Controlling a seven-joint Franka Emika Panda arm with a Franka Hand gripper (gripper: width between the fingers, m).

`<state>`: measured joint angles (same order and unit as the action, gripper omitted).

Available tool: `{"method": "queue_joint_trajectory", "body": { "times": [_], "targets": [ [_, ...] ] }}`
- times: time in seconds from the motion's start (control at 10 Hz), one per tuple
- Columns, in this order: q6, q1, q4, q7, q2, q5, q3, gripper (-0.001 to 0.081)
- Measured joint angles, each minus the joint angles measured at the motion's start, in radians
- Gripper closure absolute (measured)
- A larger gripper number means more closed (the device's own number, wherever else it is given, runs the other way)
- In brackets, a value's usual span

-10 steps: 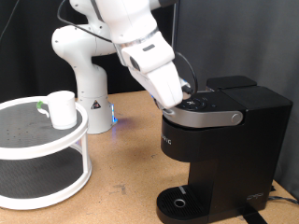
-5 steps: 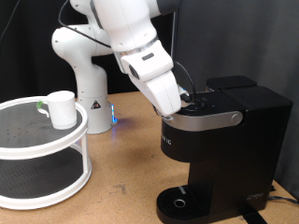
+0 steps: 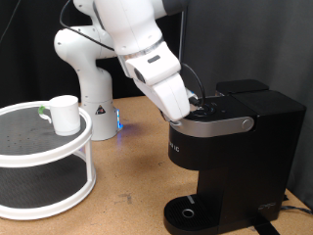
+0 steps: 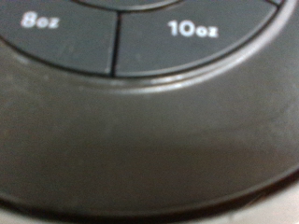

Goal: Make a cup of coffee with the keurig machine

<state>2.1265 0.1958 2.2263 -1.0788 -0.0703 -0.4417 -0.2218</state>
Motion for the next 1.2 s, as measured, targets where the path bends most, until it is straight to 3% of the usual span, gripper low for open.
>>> {"method": "queue_joint_trajectory", "body": {
  "times": [0.4,0.8,1.0,1.1,1.2],
  "targets": [
    [-0.014,-0.001,0.009,-0.056,-0.017,-0.055,-0.015,0.0806],
    [-0.064,-0.004,-0.004,-0.092,-0.074,-0.193,-0.048,0.0806],
    [-0.15,-0.004,-0.044,-0.075,-0.084,-0.206,-0.06,0.0806],
    [-0.141,-0.004,-0.04,-0.075,-0.084,-0.205,-0.059,0.0806],
    [-0.064,-0.004,-0.02,-0.077,-0.09,-0.231,-0.053,0.0806]
  ]
}}
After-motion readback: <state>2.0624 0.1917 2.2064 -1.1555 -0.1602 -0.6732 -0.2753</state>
